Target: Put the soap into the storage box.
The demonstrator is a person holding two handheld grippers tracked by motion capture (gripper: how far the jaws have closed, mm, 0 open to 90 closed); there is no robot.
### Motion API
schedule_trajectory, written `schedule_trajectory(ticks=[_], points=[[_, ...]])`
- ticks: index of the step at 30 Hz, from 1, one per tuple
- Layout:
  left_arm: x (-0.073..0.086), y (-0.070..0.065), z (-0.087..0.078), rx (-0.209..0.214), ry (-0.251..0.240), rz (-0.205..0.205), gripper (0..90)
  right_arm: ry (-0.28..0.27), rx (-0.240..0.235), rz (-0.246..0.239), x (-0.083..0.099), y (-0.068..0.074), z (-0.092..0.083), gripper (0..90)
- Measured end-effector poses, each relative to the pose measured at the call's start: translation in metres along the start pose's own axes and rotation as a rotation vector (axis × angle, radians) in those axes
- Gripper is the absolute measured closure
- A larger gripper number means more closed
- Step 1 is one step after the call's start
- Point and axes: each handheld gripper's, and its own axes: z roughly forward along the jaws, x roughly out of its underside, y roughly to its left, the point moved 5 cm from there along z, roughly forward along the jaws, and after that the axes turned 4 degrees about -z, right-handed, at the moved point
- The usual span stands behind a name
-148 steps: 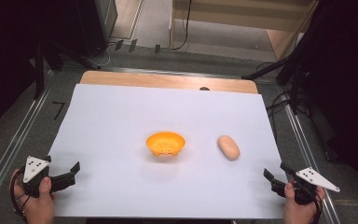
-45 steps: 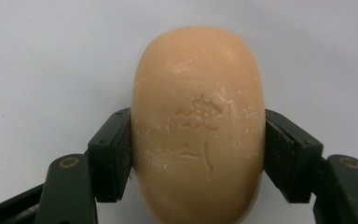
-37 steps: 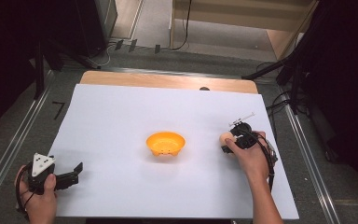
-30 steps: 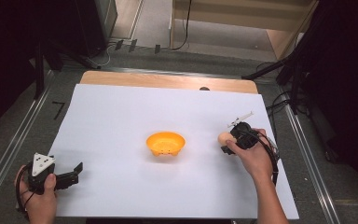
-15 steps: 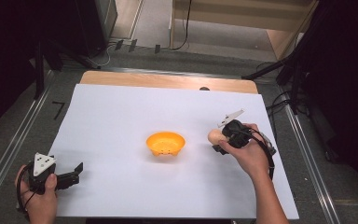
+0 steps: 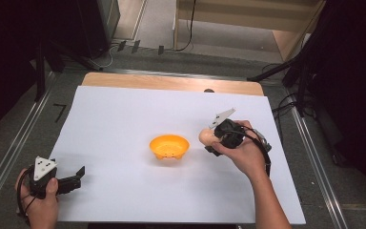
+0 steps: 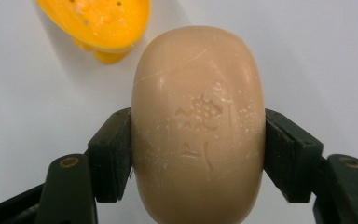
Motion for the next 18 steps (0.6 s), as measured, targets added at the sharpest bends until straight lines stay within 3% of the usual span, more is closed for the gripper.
schedule_trajectory(ticks=[18], points=[[0.0,-0.001,-0.001,0.005,-0.004,0.009,0.0,-0.03,-0.07,-0.147,-0.047,0.014,0.01,33.3]])
